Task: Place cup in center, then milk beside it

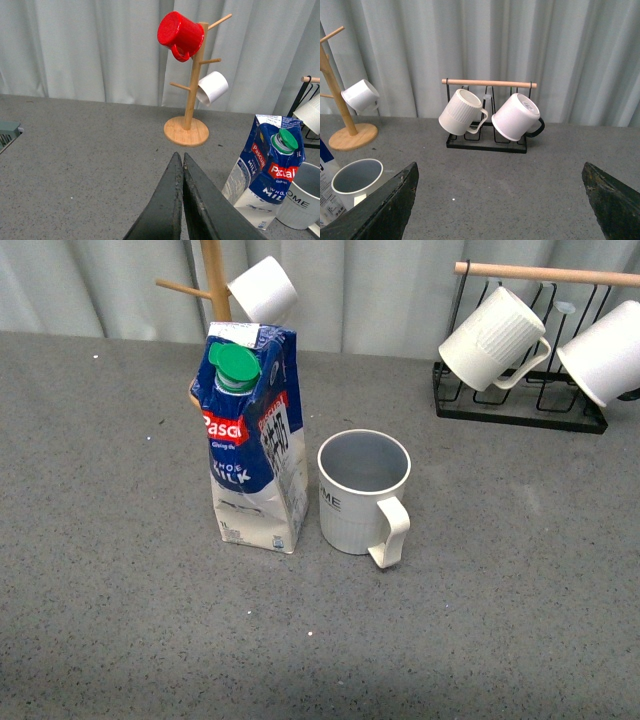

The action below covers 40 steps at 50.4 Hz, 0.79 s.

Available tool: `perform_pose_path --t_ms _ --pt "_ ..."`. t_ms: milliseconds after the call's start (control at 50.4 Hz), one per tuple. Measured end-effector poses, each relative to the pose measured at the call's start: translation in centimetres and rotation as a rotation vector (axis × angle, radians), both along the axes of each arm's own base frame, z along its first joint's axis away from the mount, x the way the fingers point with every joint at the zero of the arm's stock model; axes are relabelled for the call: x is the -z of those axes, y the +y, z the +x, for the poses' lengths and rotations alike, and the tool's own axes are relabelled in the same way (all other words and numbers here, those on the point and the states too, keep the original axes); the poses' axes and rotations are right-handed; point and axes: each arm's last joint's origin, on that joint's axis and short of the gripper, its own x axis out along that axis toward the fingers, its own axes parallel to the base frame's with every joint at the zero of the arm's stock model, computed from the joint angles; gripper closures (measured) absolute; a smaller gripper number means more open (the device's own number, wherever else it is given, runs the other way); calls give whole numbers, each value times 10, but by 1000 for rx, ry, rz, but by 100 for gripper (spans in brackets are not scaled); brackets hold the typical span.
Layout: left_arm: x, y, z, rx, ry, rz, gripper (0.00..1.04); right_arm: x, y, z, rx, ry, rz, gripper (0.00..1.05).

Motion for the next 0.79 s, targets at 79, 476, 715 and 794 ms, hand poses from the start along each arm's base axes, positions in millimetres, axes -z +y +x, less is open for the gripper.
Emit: perform_pose_path --t_ms 79,476,715,794 --pt "-1 0 -3 0 -3 0 101 0 0 0 0 0 0 9" --pt "-2 0 -16 0 -9 0 101 0 0 0 0 0 0 9" --pt "-2 0 -20 0 -9 0 101 0 0 0 0 0 0 9" --pt "-2 0 -21 0 -9 0 101 0 0 0 0 0 0 9"
